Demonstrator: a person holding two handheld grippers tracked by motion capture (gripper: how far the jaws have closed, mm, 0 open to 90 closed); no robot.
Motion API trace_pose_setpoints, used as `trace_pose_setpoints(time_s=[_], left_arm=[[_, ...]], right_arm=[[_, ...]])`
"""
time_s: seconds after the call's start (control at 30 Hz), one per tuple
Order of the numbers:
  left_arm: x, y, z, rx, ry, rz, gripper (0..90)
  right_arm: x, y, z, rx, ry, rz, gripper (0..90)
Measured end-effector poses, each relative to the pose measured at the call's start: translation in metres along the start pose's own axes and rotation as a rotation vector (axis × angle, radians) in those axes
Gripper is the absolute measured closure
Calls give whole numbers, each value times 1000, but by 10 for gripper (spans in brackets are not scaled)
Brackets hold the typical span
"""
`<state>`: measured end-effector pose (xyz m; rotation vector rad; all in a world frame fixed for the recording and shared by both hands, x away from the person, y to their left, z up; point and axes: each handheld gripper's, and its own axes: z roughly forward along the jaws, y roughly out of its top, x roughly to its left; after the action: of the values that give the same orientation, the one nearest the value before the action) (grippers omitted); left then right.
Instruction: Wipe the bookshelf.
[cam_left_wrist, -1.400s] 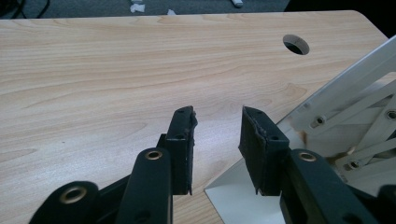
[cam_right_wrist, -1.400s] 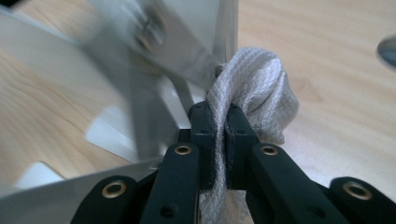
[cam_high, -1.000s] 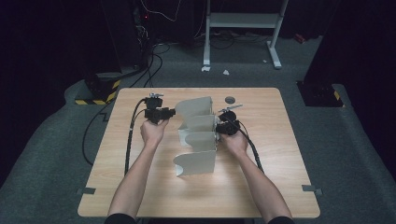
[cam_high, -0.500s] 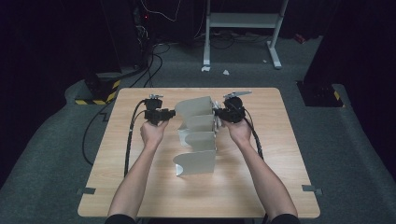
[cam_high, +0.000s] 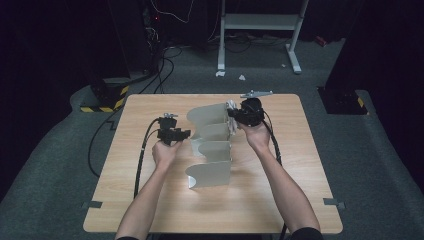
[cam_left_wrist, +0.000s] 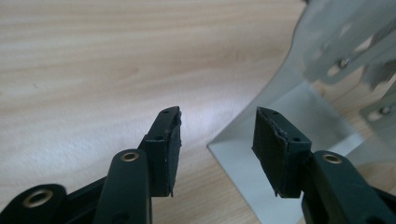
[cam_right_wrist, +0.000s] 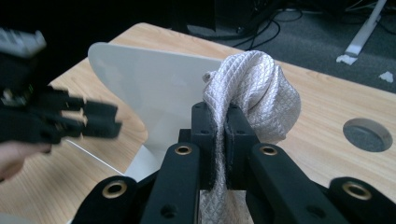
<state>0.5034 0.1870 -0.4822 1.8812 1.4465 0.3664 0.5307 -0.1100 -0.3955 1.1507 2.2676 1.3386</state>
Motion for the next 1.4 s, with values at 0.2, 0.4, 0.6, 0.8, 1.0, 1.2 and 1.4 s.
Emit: trace_pose_setpoints(time_s=[0.2, 0.4, 0.6, 0.8, 1.0, 1.2, 1.4], left_arm=[[-6, -19, 10, 36, 18, 26, 487], [-12, -34, 18, 56, 45, 62, 451], [-22, -42, 17, 41, 99, 148, 430], [-26, -51, 14, 4, 121, 159, 434], [-27, -62, 13, -60, 127, 153, 434], [-28, -67, 12, -85, 127, 150, 435], [-29, -67, 12, -84, 133, 153, 437]], right_arm=[[2, 7, -6, -32, 7, -14, 853], [1, 3, -1, -6, -1, -29, 853], [-7, -20, 14, 51, 3, 16, 852], [-10, -42, 28, 99, 0, 43, 853], [-13, -73, 46, 169, 1, 67, 853], [-11, -94, 52, 191, 5, 96, 853], [-5, -101, 43, 188, 4, 74, 852]])
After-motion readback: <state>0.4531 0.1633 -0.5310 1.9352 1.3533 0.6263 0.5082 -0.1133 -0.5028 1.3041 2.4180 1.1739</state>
